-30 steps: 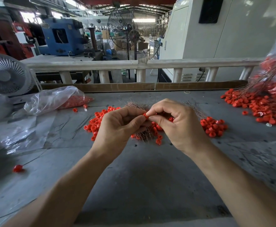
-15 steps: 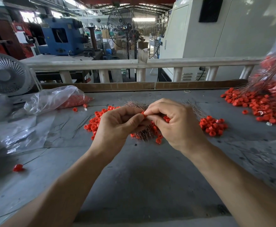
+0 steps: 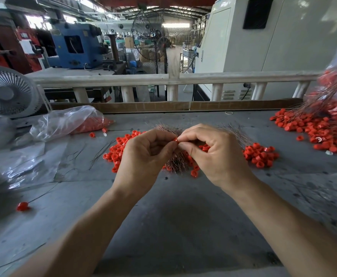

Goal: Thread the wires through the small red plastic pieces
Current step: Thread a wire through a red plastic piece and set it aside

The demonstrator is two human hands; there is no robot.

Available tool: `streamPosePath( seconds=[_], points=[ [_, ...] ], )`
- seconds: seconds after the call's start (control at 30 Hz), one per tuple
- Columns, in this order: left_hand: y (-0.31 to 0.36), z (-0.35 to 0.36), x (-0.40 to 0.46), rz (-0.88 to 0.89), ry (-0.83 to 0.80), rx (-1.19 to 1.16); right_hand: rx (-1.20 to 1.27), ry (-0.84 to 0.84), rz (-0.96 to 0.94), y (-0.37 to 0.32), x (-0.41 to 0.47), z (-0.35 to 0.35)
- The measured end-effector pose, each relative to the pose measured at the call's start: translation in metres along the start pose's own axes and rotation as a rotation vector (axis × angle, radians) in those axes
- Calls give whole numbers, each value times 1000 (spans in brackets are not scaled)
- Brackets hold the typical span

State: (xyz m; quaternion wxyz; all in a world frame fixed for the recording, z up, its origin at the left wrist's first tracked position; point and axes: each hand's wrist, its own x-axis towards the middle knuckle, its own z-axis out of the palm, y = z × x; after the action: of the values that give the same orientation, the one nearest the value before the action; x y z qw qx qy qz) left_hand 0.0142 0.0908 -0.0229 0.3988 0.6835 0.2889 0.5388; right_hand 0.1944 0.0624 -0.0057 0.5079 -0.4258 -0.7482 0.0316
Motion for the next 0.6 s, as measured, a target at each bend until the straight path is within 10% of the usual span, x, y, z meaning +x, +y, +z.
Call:
streamPosePath(
  seconds=[0.6],
  points=[
    [0,5,0,-244,63,-235,-434,131,-115,-12,-3,23]
  ],
)
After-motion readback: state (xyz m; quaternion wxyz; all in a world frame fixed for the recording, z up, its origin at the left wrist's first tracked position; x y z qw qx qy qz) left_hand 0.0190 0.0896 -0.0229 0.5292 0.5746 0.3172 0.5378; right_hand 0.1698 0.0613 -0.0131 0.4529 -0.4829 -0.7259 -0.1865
